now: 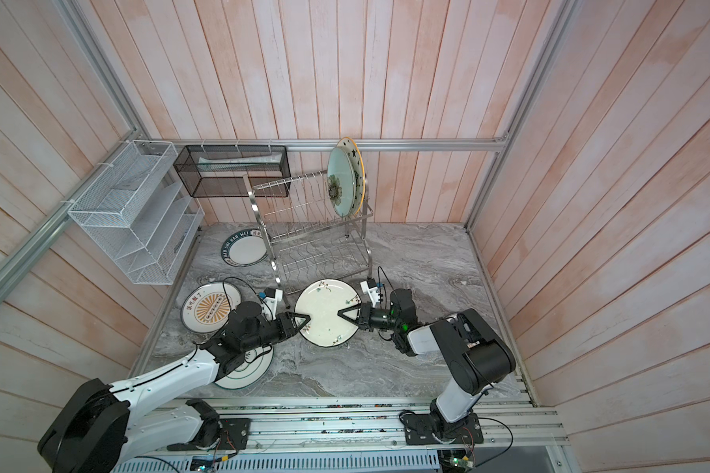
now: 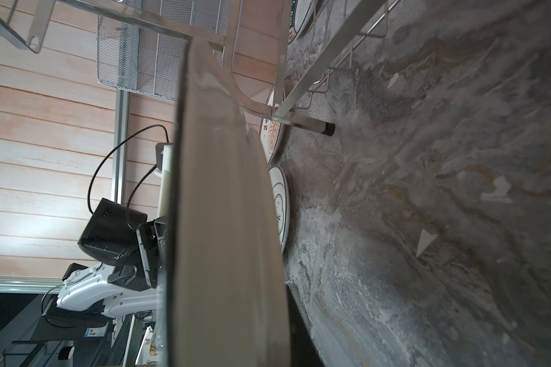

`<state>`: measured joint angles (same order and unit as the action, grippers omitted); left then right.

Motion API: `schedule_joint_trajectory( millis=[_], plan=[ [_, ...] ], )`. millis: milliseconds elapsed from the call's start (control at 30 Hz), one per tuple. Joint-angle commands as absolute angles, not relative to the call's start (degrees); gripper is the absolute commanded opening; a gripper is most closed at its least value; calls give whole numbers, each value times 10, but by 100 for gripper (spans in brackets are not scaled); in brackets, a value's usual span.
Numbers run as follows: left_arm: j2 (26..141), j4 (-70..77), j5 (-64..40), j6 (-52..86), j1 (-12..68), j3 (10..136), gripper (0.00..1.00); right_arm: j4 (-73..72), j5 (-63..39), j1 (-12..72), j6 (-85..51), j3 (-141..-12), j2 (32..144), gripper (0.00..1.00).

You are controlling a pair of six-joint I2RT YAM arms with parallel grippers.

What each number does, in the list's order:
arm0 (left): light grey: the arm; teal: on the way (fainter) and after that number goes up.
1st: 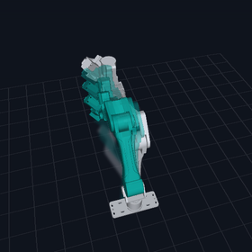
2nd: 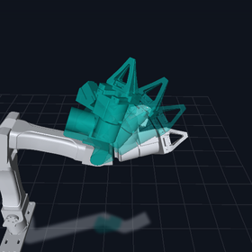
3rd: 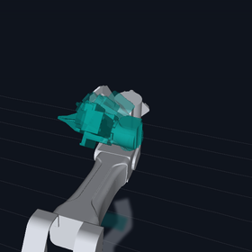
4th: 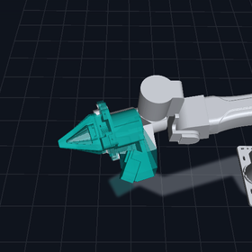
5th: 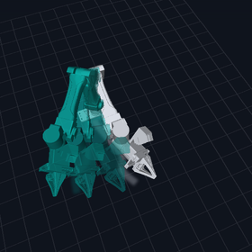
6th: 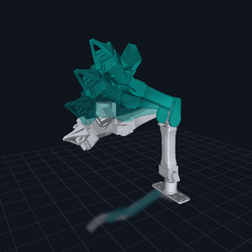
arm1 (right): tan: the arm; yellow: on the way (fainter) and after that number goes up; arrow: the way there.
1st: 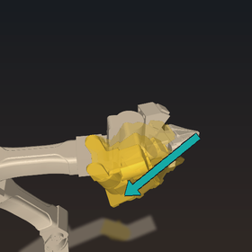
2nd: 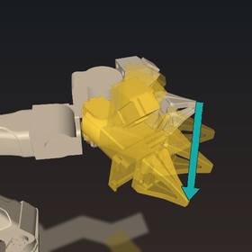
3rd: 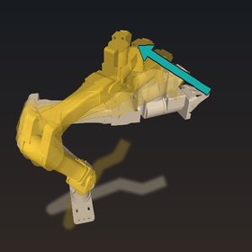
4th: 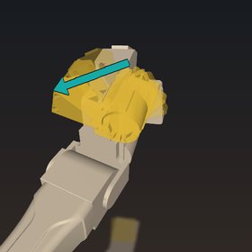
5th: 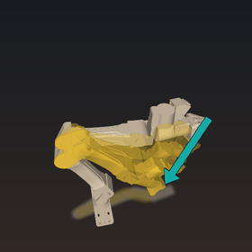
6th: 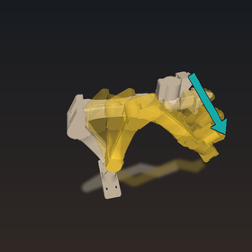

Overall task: Load plates into a dish rack
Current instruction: Place the plate on the dish rack.

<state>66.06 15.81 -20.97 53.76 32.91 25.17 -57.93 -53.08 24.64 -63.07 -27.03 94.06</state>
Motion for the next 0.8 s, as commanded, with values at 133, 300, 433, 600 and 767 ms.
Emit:
schedule_joint_trajectory(
  millis=[133,300,433,600,767],
  plan=[
    [638,155,-197,503,330,272,39,-520,-504,209,-535,-330,877,0],
    [639,120,-147,448,329,326,39,-445,-498,190,-487,-357,830,0],
    [640,109,-133,410,328,367,39,-417,-504,168,-486,-359,781,0],
    [646,116,-148,379,321,408,39,-368,-522,146,-490,-376,724,0],
    [652,115,-148,361,317,438,40,-393,-522,126,-522,-400,687,0]
  ],
)
